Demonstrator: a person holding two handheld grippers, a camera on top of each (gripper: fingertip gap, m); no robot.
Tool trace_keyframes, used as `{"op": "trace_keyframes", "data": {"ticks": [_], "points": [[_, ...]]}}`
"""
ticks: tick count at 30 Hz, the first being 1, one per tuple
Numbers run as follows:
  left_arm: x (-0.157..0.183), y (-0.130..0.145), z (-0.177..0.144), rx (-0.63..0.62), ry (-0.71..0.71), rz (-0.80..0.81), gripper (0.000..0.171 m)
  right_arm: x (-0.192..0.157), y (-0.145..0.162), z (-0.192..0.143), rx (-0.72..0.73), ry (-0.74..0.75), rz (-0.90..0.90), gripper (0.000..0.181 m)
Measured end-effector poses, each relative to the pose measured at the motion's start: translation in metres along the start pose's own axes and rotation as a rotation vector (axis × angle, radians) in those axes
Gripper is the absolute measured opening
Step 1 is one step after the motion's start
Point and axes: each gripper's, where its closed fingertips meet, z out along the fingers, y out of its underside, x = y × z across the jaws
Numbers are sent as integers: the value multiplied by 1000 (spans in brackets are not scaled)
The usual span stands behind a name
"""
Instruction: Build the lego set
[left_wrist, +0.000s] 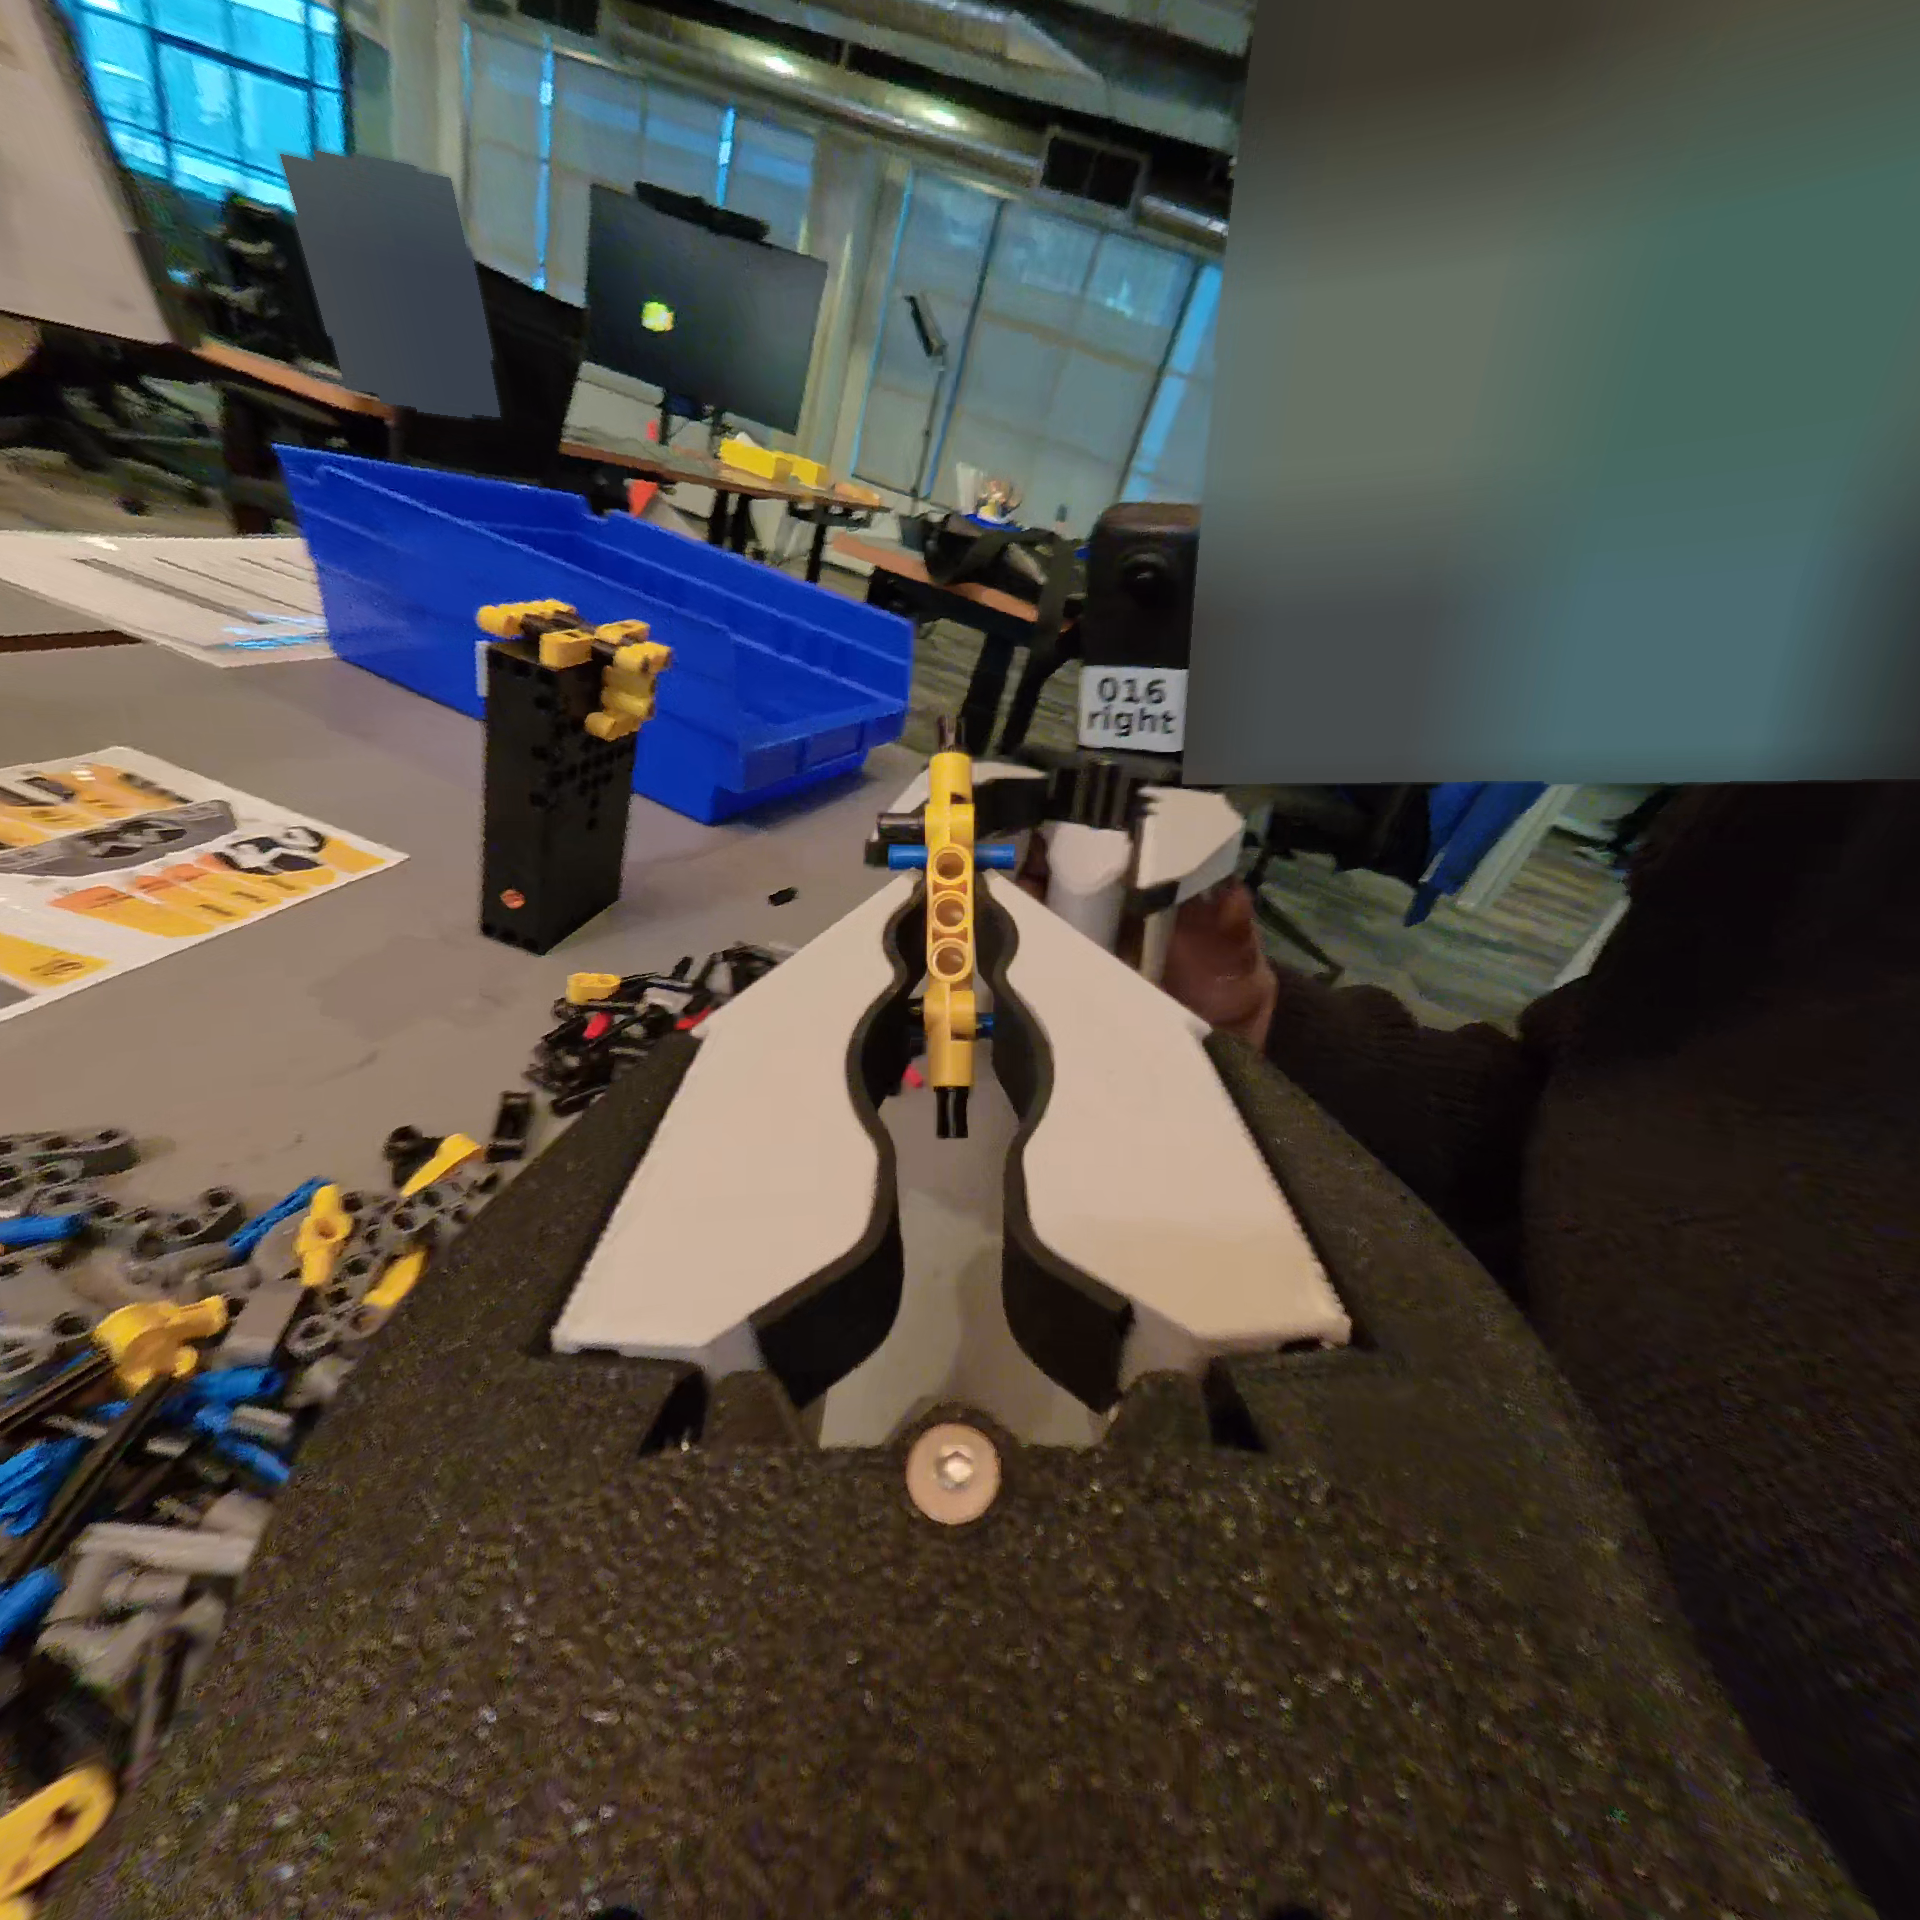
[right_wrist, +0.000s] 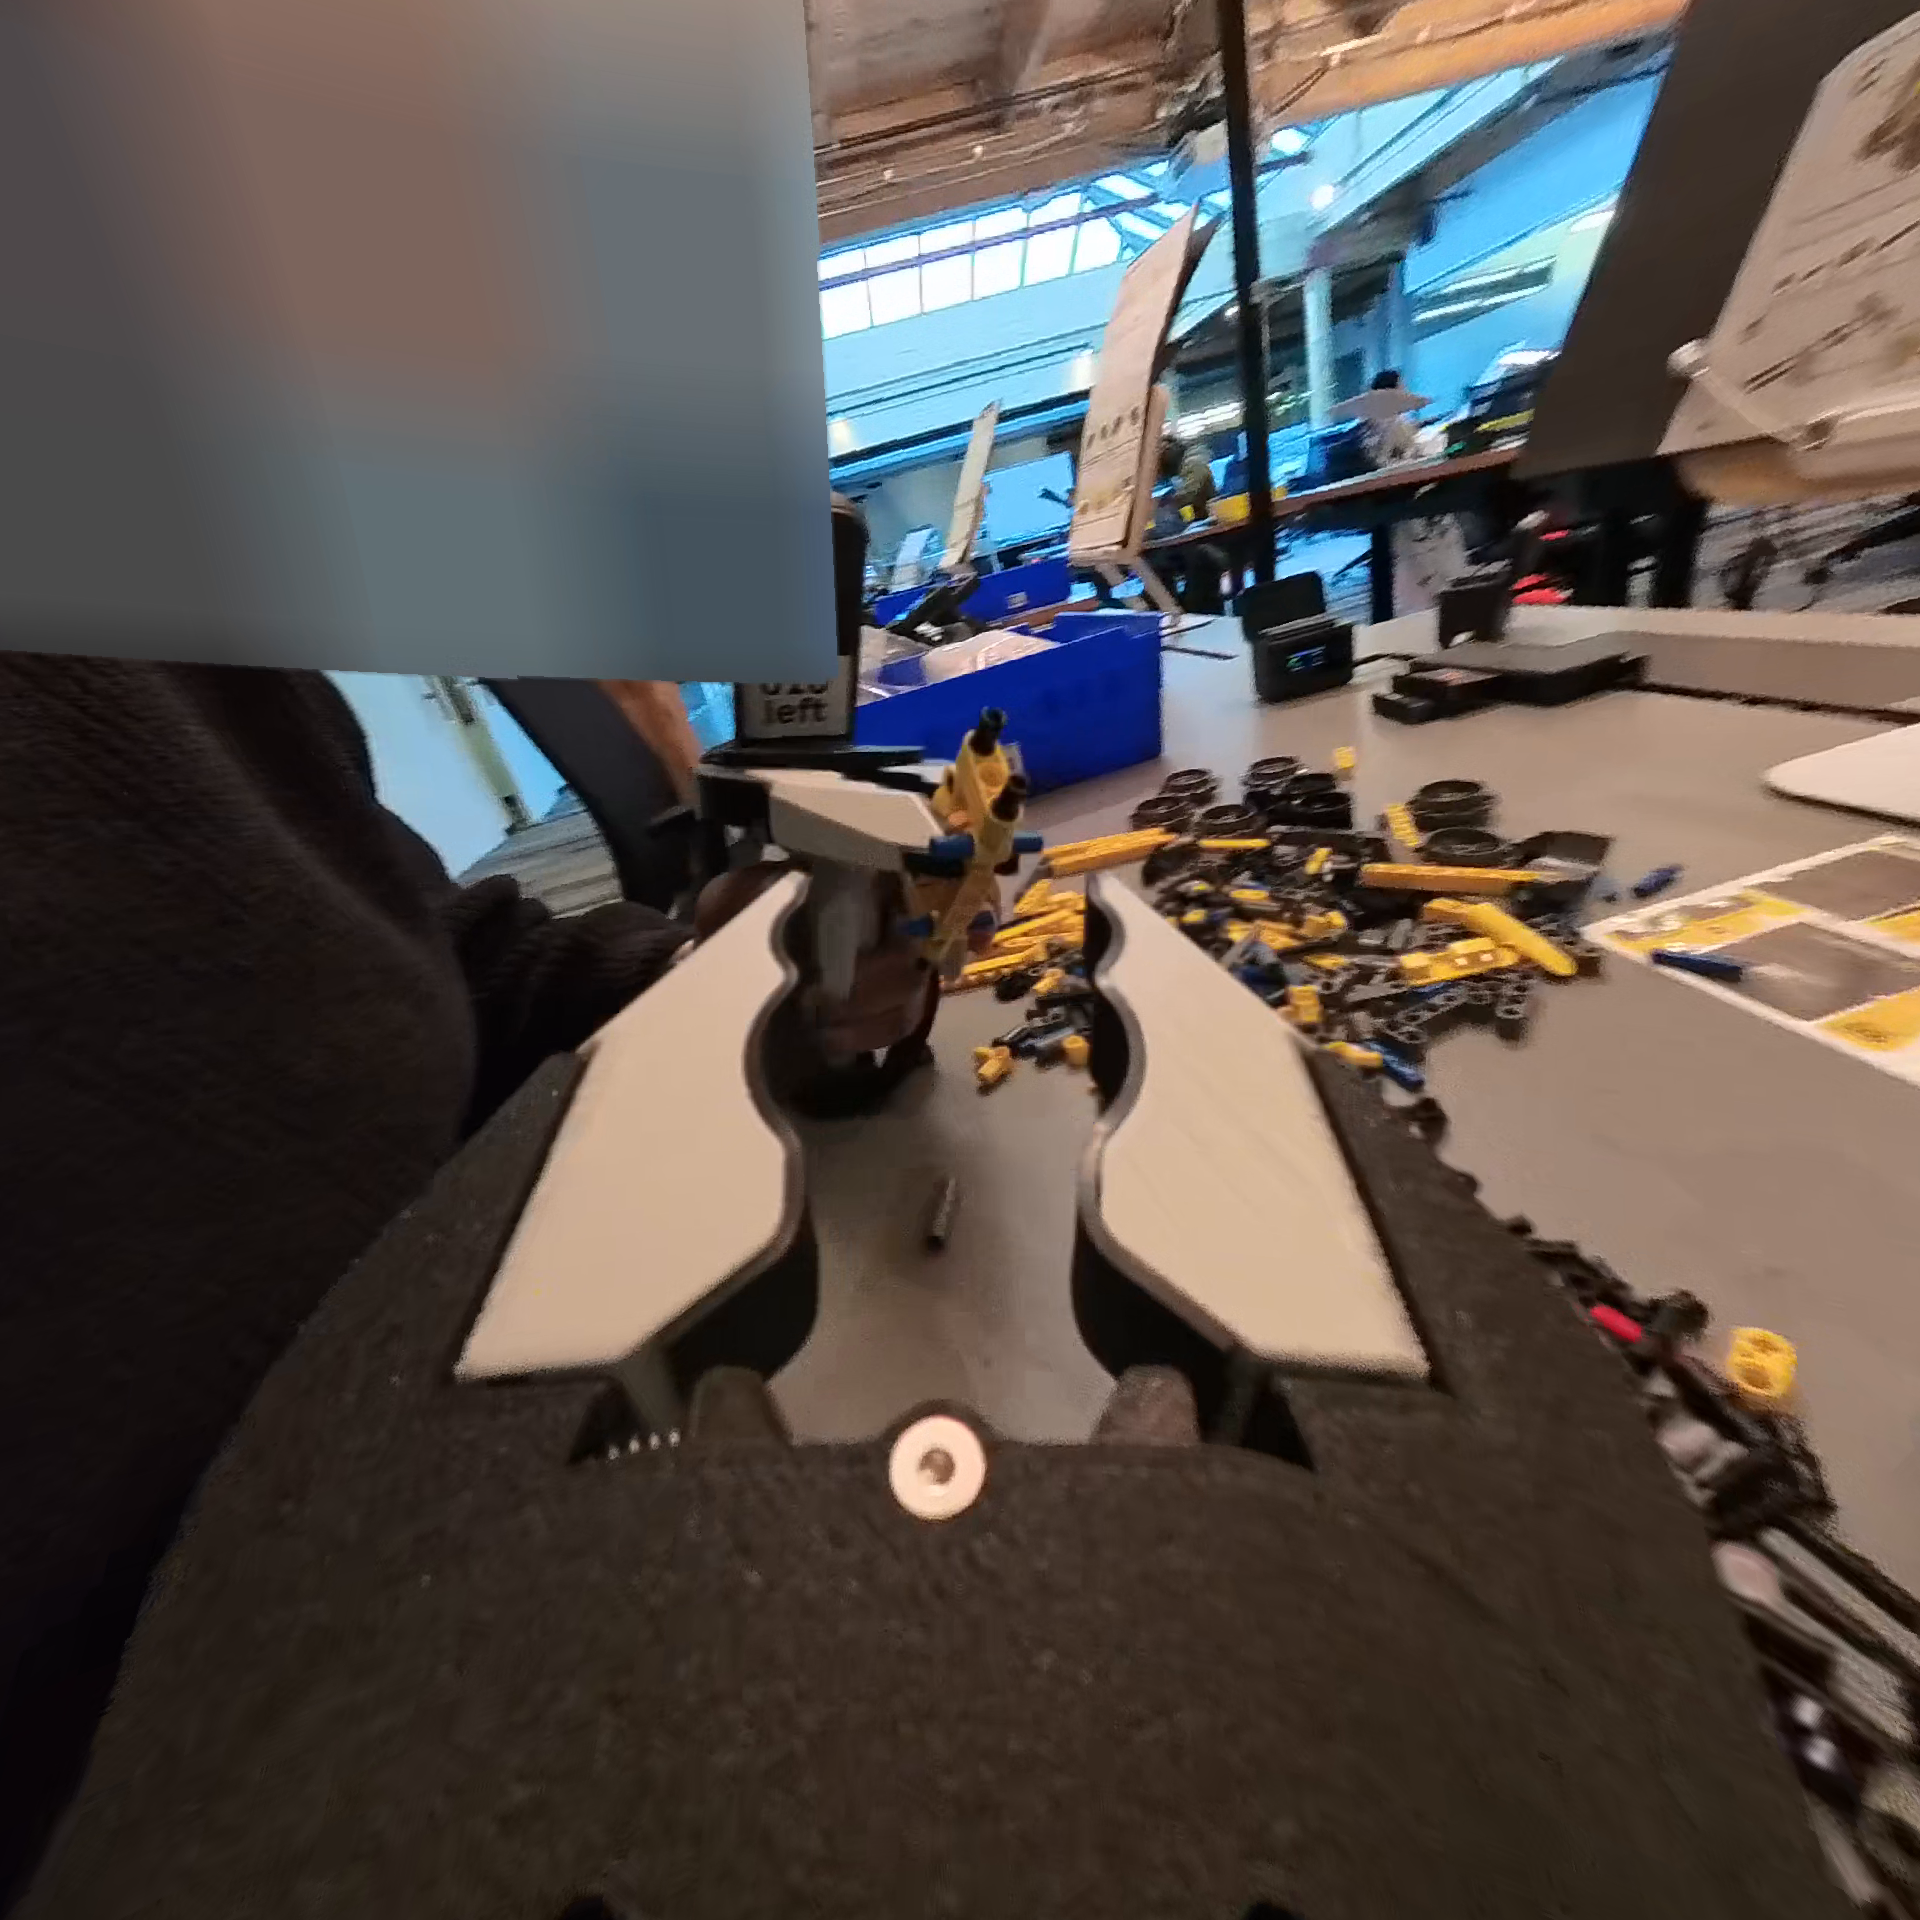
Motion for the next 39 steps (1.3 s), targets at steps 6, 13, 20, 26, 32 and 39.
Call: {"op": "trace_keyframes", "data": {"ticks": [6, 13, 20, 26, 32, 39], "points": [[18, -2, 0, 13, 128, -40, 7, -14, 0, 3, 3, -68, -19, 51], [37, 4, 3, -14, 194, 38, 7, -24, -4, 1, 26, -125, -17, 37], [44, 3, 1, 4, 176, 164, 7, -36, -5, -1, 24, -144, -132, 24], [50, 4, 1, 6, 193, 227, 7, -43, -5, -3, 24, -146, -208, 23], [57, 6, -1, 3, 221, 270, 7, -51, -4, -4, 22, -178, -238, 23], [51, 5, -2, 11, 183, 272, 7, -47, -4, -2, 26, -161, -216, 24]]}}
